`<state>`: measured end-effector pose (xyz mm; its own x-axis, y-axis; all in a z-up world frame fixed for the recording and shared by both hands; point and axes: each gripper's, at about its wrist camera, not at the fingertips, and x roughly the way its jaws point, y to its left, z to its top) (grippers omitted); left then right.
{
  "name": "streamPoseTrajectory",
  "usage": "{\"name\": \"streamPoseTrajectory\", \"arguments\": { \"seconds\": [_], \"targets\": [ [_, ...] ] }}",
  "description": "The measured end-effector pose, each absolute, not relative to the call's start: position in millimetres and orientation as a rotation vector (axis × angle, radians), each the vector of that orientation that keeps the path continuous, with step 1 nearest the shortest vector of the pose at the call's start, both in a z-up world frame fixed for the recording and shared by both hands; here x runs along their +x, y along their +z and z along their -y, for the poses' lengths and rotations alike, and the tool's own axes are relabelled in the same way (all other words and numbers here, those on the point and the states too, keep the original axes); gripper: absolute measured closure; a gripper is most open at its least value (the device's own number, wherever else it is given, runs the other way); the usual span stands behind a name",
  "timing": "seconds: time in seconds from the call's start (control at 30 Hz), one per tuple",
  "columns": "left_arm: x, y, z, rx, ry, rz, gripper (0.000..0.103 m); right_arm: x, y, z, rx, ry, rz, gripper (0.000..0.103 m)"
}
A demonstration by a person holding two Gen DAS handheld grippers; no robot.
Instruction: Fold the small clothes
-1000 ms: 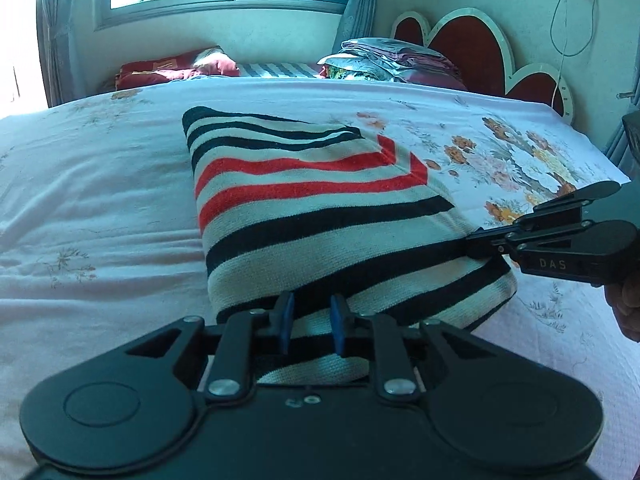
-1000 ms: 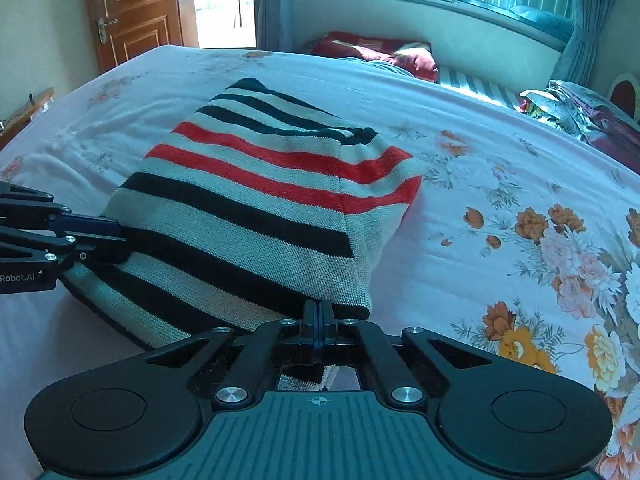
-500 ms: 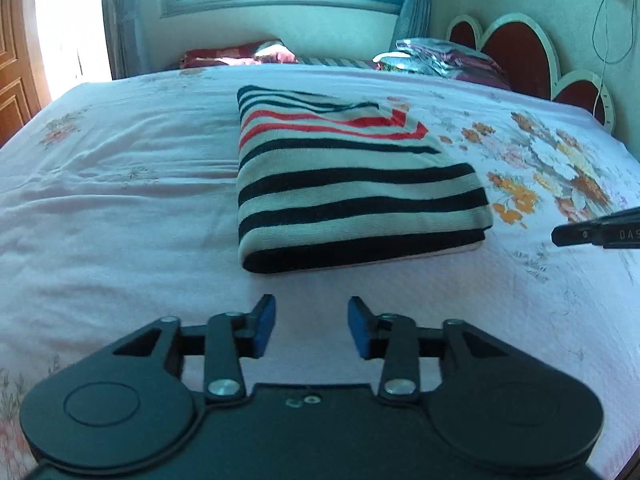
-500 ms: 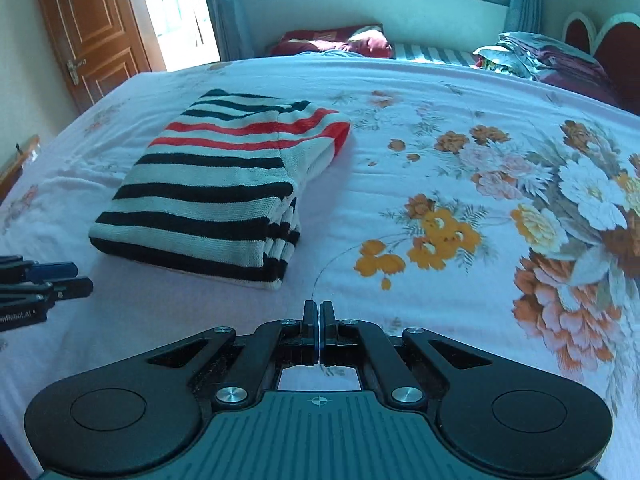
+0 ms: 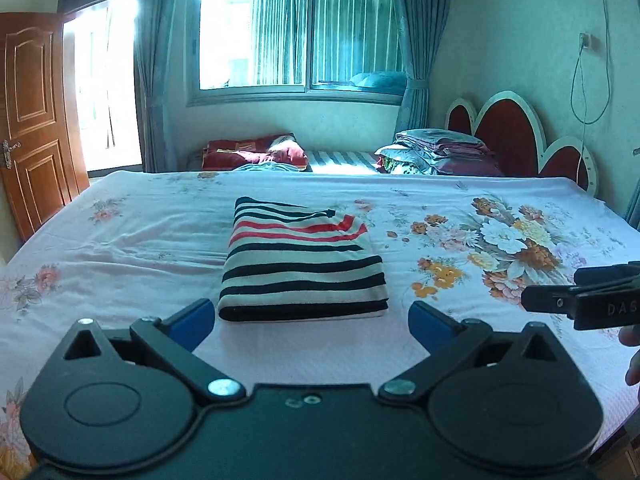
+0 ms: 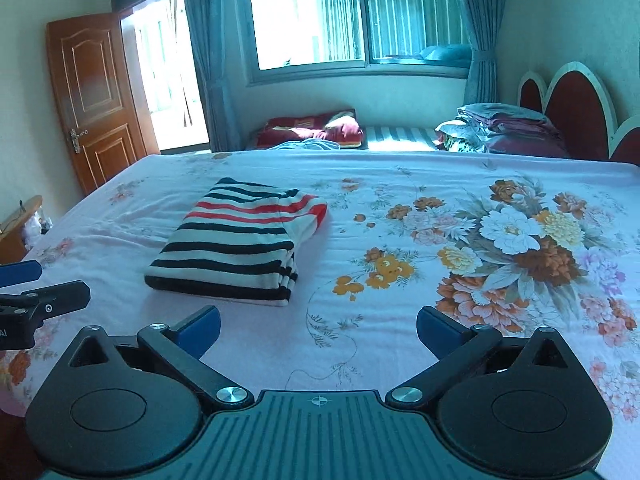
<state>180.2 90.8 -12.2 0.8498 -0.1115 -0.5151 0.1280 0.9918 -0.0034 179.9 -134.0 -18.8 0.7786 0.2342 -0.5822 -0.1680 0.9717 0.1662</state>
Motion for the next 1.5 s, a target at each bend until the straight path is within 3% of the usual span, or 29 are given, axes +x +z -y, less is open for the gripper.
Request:
{"name": "streamPoseTrajectory", "arguments": {
  "seconds": [0.57,1.5],
  "targets": [
    [101.5,7.7,-79.1,0.003,-0.120,-0.508,0.000,87.2,6.5,135.8,0.077,0.239,-0.601,0.000],
    [98.7,12.3,-75.8,0.013,-0.129,-0.491,0.000,88.3,16.0,133.7,0.066,0.244,-0.580,0.000]
  ]
}}
